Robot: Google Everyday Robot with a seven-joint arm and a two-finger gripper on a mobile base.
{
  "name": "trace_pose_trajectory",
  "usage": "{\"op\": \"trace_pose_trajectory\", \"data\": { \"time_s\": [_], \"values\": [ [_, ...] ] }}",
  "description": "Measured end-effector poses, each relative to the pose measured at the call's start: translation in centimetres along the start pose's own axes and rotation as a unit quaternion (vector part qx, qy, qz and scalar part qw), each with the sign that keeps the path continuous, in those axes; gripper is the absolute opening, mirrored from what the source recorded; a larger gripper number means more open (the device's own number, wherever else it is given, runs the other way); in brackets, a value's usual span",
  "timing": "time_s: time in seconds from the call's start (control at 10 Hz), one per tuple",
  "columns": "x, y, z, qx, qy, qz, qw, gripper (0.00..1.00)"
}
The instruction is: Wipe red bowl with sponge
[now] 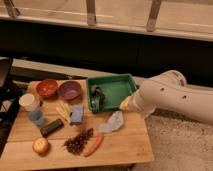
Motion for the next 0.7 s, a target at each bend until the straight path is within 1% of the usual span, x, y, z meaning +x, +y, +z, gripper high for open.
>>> {"op": "trace_pose_trajectory", "data": {
  "time_s": [0.1, 0.3, 0.4, 0.5, 0.6, 0.7],
  "values": [
    [0.3, 2.0, -0.1, -0.010, -0.002, -0.017, 0.9998, 0.66],
    [2.0, 8.4, -0.1, -0.034, -0.006, -0.072, 0.9968, 0.66],
    [2.8, 10.6, 0.0, -0.042, -0.005, -0.091, 0.9949, 0.66],
    [3.3, 12.1, 0.0, -0.048, -0.005, -0.104, 0.9934, 0.66],
    [5.5, 16.3, -0.1, -0.072, 0.004, -0.145, 0.9867, 0.66],
    [6.8, 17.9, -0.3, -0.083, 0.008, -0.165, 0.9828, 0.66]
  ]
}}
